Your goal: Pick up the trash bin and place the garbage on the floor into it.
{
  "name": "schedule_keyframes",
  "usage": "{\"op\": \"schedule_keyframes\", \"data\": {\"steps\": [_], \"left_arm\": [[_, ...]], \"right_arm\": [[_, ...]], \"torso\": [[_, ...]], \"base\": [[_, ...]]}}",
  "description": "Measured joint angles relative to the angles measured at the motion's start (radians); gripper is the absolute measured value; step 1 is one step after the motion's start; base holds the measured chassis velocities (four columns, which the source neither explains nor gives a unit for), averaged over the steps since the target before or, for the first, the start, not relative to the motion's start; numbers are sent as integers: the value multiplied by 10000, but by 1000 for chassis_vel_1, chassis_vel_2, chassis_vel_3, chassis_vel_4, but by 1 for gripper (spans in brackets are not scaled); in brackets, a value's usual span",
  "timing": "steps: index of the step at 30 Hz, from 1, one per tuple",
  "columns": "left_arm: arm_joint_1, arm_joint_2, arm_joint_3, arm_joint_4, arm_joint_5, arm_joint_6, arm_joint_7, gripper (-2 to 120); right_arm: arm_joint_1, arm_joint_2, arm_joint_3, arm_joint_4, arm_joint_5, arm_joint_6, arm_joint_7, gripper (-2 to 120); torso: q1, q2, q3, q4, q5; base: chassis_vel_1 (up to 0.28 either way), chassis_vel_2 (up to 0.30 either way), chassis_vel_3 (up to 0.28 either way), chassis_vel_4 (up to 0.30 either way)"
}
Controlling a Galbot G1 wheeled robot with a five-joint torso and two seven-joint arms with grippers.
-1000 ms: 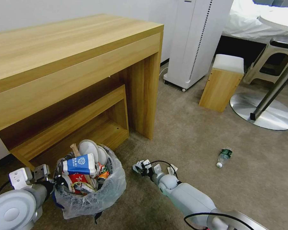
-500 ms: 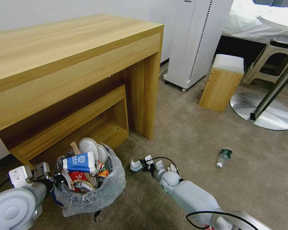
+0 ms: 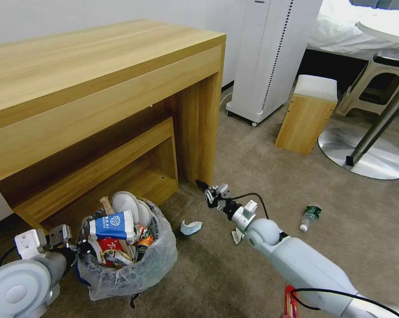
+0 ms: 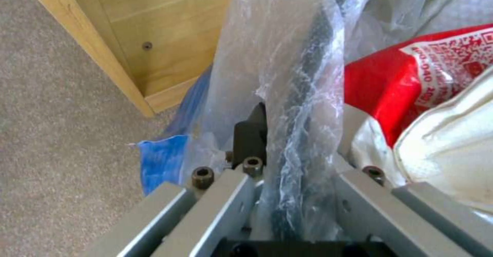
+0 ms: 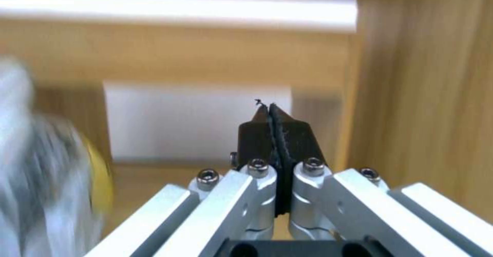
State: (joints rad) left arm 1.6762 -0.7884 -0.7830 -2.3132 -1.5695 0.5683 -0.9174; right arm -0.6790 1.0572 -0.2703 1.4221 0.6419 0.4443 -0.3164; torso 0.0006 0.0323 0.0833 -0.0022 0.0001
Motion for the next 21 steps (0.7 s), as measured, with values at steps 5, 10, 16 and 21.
{"op": "schedule_keyframes", "data": {"steps": [5, 10, 16, 21], "left_arm": [[72, -45, -41, -33, 28, 7, 54, 0], [106, -162, -63, -32, 55, 8, 75, 0], [15, -159, -54, 48, 51, -3, 84, 0], [-61, -236, -6, 107, 50, -13, 88, 0]], "right_arm": [[443, 11, -1, 481, 511, 465, -922, 0], [762, -1, -262, 937, 829, 391, -1144, 0], [901, -48, -863, 1677, 1244, -102, -916, 0], [1227, 44, -1872, 2051, 1894, -494, -771, 0]], "torso": [[0, 0, 0, 0, 0], [0, 0, 0, 1, -2], [0, 0, 0, -2, -1], [0, 0, 0, -2, -3]], "base": [[0, 0, 0, 0], [0, 0, 0, 0], [0, 0, 0, 0], [0, 0, 0, 0]]}}
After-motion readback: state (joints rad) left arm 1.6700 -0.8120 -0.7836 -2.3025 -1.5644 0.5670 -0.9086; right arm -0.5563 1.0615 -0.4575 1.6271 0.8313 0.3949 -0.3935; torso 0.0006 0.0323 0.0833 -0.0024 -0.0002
